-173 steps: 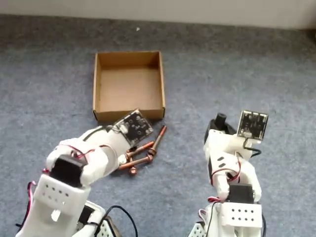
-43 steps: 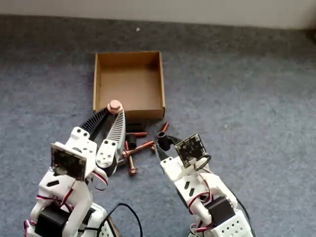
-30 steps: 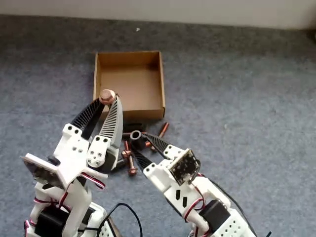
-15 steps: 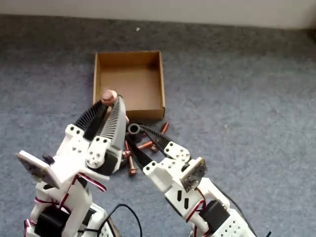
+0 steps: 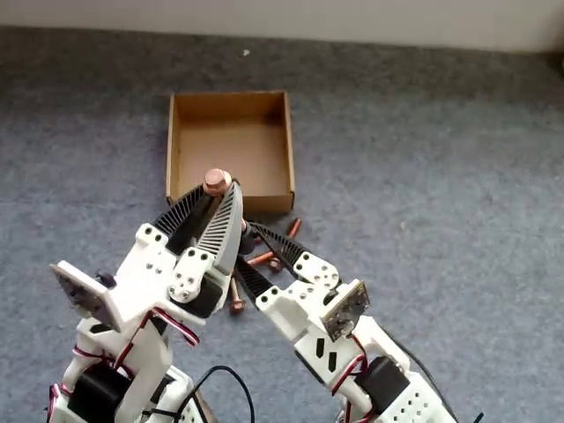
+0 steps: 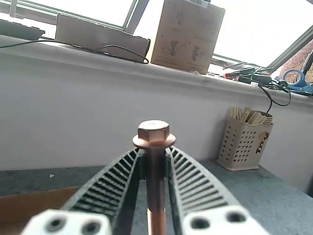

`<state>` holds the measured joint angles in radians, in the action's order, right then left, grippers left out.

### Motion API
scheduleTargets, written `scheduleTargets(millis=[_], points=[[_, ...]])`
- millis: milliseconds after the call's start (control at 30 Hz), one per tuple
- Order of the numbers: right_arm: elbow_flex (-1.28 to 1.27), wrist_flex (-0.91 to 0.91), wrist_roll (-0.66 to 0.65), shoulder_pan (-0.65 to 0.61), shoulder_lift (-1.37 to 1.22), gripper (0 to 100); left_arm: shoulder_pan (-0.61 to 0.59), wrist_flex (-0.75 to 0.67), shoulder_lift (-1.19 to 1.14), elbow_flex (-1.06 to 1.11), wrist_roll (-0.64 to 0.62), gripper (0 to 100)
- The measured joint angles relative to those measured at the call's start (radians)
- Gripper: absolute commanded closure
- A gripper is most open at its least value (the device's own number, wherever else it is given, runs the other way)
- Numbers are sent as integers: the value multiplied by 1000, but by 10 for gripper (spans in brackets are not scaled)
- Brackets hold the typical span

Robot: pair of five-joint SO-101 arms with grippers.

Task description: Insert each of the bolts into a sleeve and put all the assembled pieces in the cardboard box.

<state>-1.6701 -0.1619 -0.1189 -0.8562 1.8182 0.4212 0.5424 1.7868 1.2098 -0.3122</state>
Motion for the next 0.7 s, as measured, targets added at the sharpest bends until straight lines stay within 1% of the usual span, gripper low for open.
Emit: scheduleTargets(millis=[300, 467, 700], points=[[0, 0, 0, 9, 0, 994, 8, 8, 8, 26, 25, 995], [0, 0, -2, 37, 0, 994, 8, 34, 5, 46, 31, 995], [0, 0, -2, 44, 0, 994, 9, 58, 5, 83, 41, 995]])
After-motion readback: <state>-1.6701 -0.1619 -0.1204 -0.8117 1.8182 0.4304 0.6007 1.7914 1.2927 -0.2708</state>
